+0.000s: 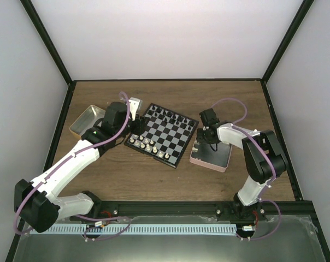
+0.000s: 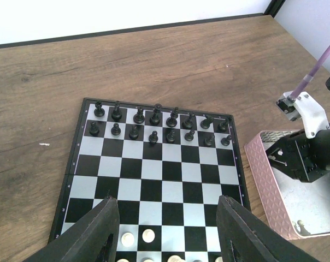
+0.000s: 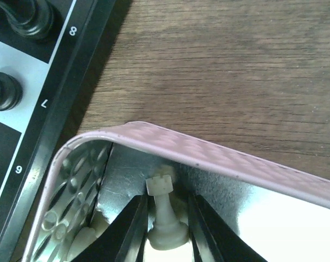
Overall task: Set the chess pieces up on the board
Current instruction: Pick up the chess piece from the storage box, then place the chess piece on the chessboard.
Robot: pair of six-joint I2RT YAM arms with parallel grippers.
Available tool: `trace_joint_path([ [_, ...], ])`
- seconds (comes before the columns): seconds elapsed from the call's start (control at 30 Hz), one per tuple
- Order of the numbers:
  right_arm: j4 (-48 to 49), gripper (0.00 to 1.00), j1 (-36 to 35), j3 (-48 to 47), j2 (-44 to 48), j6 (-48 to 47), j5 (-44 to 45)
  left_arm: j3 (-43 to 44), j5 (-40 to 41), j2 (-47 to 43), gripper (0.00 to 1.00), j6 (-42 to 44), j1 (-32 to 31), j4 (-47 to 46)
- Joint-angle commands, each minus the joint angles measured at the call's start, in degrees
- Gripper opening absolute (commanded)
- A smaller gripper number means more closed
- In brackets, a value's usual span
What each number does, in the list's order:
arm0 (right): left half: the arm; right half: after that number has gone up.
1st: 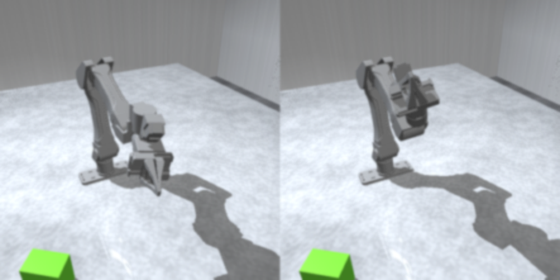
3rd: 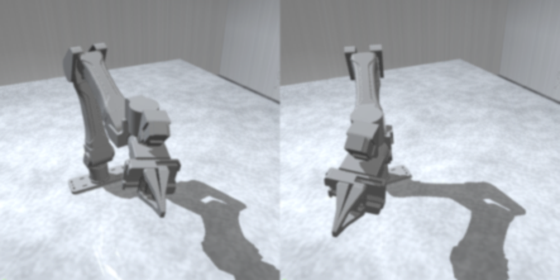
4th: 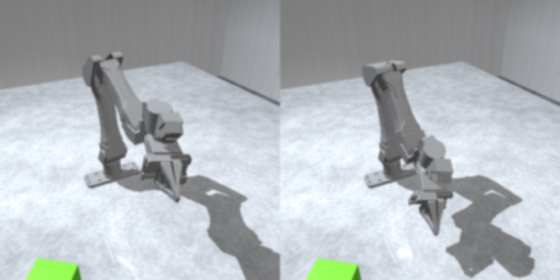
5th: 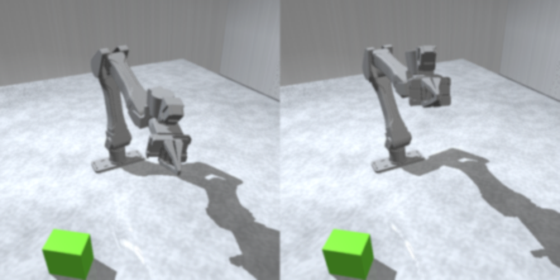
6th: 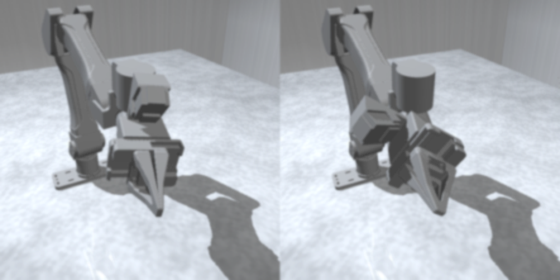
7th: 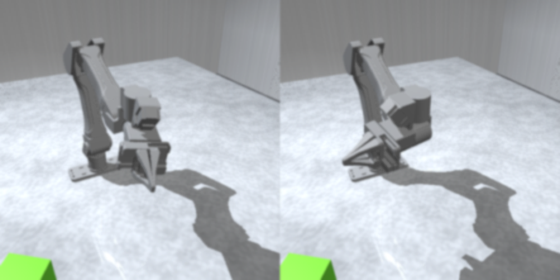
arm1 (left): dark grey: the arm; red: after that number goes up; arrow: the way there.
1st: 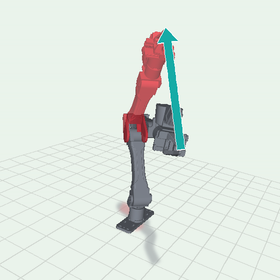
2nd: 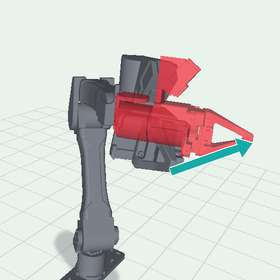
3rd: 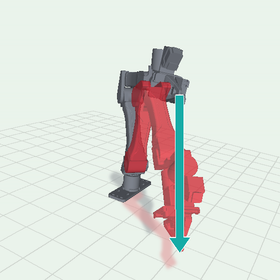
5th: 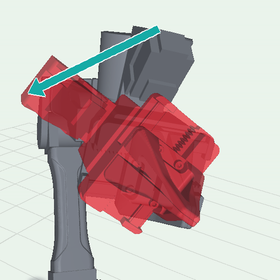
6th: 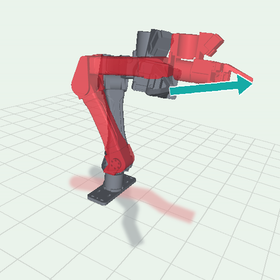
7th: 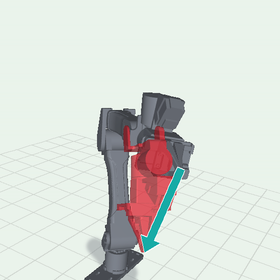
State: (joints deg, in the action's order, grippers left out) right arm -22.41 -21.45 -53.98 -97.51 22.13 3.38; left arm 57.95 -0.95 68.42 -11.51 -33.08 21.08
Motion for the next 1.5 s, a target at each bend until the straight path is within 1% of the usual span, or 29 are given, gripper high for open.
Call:
trace_joint_path([
  [0.0,-6.0,0.22,-0.67,0.04,-1.42,0.26,1.26,-0.56,-0.41,0.31,0.51,0.61,0.12,-1.14],
  [0.13,-6.28,0.22,-0.63,-0.28,-1.45,0.33,1.9,-0.67,-0.37,0.22,0.51,0.44,0.12,-1.13],
  [0.27,-6.1,0.26,-0.77,-0.26,-1.69,-0.17,1.24,-0.68,-0.65,0.29,0.51,0.01,0.12,-1.38],
  [0.33,-5.96,0.26,-1.09,0.0,-1.86,-0.39,1.23,-0.7,-0.85,0.39,0.51,-0.17,0.12,-1.48],
  [0.4,-5.38,0.23,-1.55,0.47,-1.95,-0.39,1.76,-0.71,-1.07,0.48,0.51,-0.26,0.12,-1.56],
  [0.47,-5.04,0.16,-1.74,0.54,-1.85,-0.25,2.63,-0.71,-1.19,0.59,0.51,-0.35,0.12,-1.7],
  [0.53,-4.61,0.14,-1.86,0.54,-1.19,0.24,3.83,-0.66,-1.41,0.72,0.51,-0.5,0.12,-1.89],
  [0.67,-2.95,0.14,-1.88,1.02,3.02,1.51,7.01,-0.57,-2.28,0.68,0.52,-1.03,0.15,-2.4],
  [0.77,0.9,0.15,-1.87,2.83,9.11,0.76,5.8,-0.27,-4.99,0.41,0.52,-2.02,0.12,-3.37],
  [0.83,3.98,0.15,-1.89,4.38,13.64,-0.66,1.92,-0.1,-7.87,0.26,0.54,-2.64,0.17,-4.3],
  [1.03,14.08,0.15,-1.9,9.86,27.86,-4.03,-18.4,0.52,-16.93,0.13,0.63,-5.71,0.13,-7.86],
  [1.1,17.14,0.15,-1.84,11.06,30.97,-4.69,-26.91,0.66,-19.91,0.12,0.67,-7.09,0.13,-9.24],
  [1.13,19.09,0.15,-1.84,11.77,32.24,-5.04,-34.41,0.67,-21.76,0.13,0.7,-7.65,0.12,-10.04],
  [1.23,25.6,0.14,-1.93,13.78,34.33,-3.67,-49.77,0.7,-31.39,0.78,0.74,-8.64,0.13,-12.86],
  [1.3,28.85,0.14,-2.28,14.35,35.14,-2.55,-55.67,1.32,-36.34,1.84,0.75,-10.27,0.12,-13.81],
  [1.37,31.01,0.14,-2.53,14.51,35.71,-2.19,-59.25,2.45,-40.41,3.35,0.74,-12.94,0.12,-13.66],
  [1.47,32.16,0.14,-2.63,14.35,35.79,-2.78,-62.89,3.43,-46.65,6.28,0.7,-17.13,0.0,-13.99],
])
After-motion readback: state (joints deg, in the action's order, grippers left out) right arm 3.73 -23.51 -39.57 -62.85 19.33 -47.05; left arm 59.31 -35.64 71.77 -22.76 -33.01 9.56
